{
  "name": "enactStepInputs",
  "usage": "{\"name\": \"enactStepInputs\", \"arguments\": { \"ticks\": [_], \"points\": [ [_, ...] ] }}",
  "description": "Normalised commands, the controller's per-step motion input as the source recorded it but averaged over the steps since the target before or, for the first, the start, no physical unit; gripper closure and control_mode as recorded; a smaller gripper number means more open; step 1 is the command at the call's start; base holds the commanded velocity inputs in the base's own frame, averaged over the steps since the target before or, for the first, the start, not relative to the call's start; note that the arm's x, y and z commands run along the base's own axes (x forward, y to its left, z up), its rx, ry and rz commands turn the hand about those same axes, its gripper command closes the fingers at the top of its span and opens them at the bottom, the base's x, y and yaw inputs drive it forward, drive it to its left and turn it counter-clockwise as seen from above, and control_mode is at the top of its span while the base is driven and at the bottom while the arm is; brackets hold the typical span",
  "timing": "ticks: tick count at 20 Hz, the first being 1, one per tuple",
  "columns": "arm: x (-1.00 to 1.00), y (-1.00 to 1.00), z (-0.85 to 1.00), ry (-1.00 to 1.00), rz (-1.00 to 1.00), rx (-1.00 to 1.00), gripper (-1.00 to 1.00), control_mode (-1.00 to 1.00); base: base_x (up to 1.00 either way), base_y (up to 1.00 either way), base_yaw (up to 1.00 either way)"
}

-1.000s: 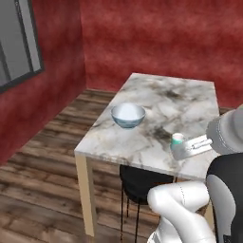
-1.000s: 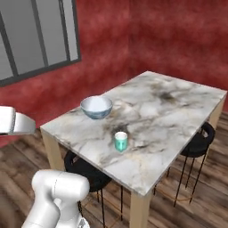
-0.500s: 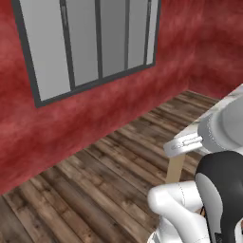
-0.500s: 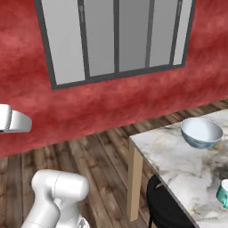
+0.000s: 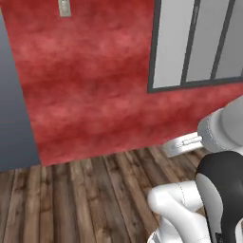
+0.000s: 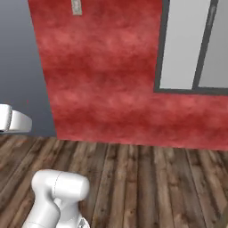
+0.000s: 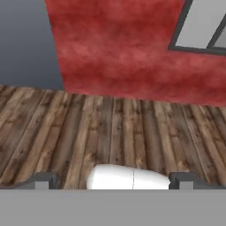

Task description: Clear the mugs and bowl far away from the sink.

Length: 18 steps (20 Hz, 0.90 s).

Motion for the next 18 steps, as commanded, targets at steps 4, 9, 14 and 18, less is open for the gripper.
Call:
{"name": "enactStepInputs", "arguments": {
  "ticks": [4,9,14,18],
  "points": [
    [0.0,0.0,0.0,0.0,0.0,0.0,-1.0,1.0,0.0,0.83,0.81],
    [0.0,0.0,0.0,0.0,0.0,0.0,-1.0,1.0,0.1,0.92,0.73],
    [0.0,0.0,0.0,0.0,0.0,0.0,-1.0,1.0,0.31,0.91,0.67],
    [0.0,0.0,0.0,0.0,0.0,0.0,-1.0,1.0,0.49,0.78,0.65]
  ]
}}
